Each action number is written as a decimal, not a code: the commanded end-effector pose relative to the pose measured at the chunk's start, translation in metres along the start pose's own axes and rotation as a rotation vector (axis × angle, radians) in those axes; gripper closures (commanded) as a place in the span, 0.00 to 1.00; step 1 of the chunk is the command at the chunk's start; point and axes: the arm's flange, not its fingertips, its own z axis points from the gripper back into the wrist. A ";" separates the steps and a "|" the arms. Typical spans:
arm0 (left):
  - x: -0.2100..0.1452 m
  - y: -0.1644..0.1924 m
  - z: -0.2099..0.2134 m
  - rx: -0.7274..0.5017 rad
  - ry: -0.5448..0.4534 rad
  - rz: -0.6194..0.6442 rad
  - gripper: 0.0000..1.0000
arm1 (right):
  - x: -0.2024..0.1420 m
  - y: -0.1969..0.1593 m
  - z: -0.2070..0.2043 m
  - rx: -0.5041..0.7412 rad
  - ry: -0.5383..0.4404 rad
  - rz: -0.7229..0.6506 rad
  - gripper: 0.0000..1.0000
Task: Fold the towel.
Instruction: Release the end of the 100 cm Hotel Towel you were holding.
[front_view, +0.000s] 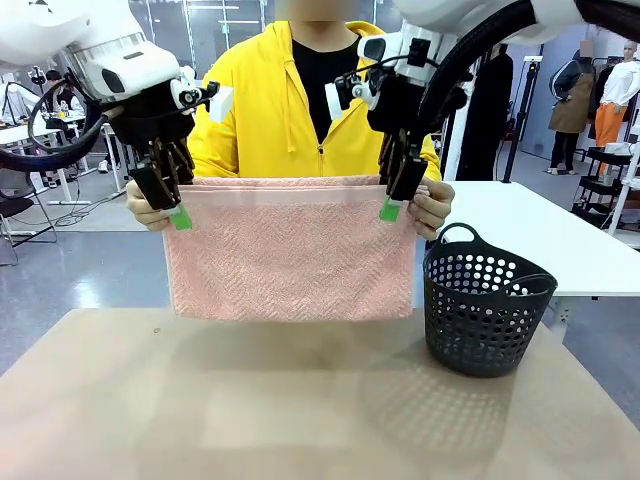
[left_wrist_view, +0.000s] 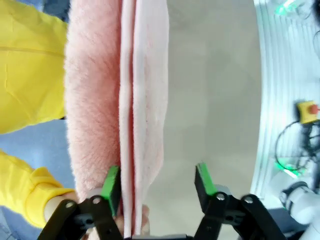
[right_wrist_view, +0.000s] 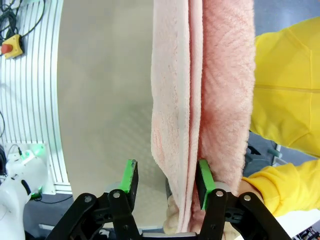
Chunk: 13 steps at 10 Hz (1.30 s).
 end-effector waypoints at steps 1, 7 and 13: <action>0.006 -0.013 0.032 0.031 0.007 0.113 0.00 | 0.000 0.013 0.029 -0.027 -0.006 -0.076 0.17; -0.047 -0.080 0.128 0.186 -0.031 0.641 0.00 | -0.054 0.076 0.117 -0.190 -0.131 -0.637 0.00; -0.081 -0.098 0.127 0.416 -0.199 1.012 0.00 | -0.080 0.091 0.108 -0.352 -0.207 -0.964 0.00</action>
